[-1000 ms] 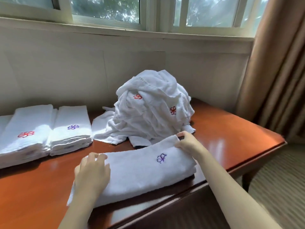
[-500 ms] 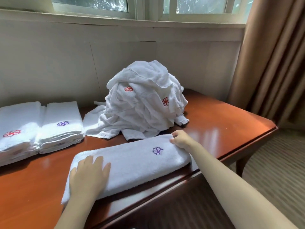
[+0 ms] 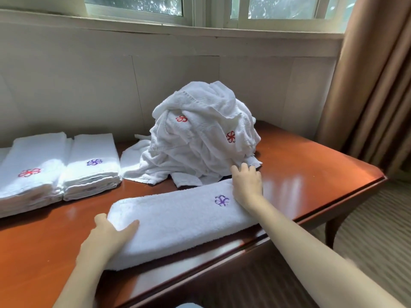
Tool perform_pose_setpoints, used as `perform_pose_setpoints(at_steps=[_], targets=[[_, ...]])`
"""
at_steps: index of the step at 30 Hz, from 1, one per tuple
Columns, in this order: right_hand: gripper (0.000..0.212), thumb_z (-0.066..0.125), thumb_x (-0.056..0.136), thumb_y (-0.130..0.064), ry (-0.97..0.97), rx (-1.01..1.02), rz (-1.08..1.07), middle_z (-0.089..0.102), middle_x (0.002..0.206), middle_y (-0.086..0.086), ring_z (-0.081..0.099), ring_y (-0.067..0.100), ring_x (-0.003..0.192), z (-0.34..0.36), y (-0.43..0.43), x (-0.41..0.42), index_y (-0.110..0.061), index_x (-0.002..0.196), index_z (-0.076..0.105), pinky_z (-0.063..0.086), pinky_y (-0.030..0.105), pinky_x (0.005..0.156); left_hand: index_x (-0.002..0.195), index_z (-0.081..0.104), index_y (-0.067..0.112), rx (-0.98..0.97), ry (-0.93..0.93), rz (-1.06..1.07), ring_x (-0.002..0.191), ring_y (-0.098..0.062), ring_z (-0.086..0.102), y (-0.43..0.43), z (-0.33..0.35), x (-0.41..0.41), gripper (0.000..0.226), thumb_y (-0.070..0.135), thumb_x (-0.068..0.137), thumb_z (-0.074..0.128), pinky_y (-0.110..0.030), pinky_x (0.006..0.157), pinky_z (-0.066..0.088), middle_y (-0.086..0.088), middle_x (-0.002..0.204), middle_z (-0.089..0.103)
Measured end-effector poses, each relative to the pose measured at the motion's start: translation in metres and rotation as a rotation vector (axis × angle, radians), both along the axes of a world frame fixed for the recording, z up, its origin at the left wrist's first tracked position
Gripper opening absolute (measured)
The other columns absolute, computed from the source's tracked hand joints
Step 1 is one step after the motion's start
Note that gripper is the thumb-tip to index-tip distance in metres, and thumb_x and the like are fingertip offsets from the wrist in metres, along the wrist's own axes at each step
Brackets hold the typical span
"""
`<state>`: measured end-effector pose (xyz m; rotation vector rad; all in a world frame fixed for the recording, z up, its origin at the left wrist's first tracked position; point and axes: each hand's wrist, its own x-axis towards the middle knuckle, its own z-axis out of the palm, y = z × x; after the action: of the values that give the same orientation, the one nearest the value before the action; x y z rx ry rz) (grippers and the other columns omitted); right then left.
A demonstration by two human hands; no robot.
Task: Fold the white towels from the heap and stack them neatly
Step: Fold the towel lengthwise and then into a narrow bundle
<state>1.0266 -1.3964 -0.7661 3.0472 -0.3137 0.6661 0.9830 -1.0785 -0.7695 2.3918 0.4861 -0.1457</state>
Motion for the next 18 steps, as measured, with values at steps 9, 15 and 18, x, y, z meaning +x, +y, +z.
perform_pose_setpoints(at_steps=[9,15,18], targets=[[0.041,0.034,0.100,-0.040,0.292,0.158,0.533,0.055,0.132,0.003,0.047,0.023,0.122,-0.017,0.061,0.002,-0.021,0.133,0.050,0.034,0.037,0.102,0.112,0.059,-0.008,-0.781,0.020,0.185,0.079,-0.034,0.060,0.035,-0.001,0.001,0.039,0.009,0.079,0.069,-0.034,0.064,0.045,-0.027,0.101,0.065],[0.040,0.054,0.078,-0.065,0.658,0.258,0.478,0.057,0.095,-0.010,0.053,0.015,0.091,-0.004,0.082,0.014,-0.027,0.093,0.053,0.038,0.027,0.070,0.140,0.028,0.006,-0.780,-0.376,0.565,0.117,-0.029,0.048,0.042,-0.008,0.011,0.056,0.019,0.094,0.057,-0.039,0.095,0.043,-0.017,0.139,0.040],[0.037,0.066,0.075,-0.056,0.737,0.545,0.534,0.054,0.089,-0.012,0.050,0.006,0.077,0.006,0.092,0.024,-0.025,0.087,0.048,0.035,0.024,0.064,0.146,0.015,0.013,-0.899,-0.354,0.487,0.110,-0.026,0.049,0.037,-0.006,0.003,0.065,0.015,0.094,0.054,-0.036,0.086,0.044,-0.011,0.136,0.040]])
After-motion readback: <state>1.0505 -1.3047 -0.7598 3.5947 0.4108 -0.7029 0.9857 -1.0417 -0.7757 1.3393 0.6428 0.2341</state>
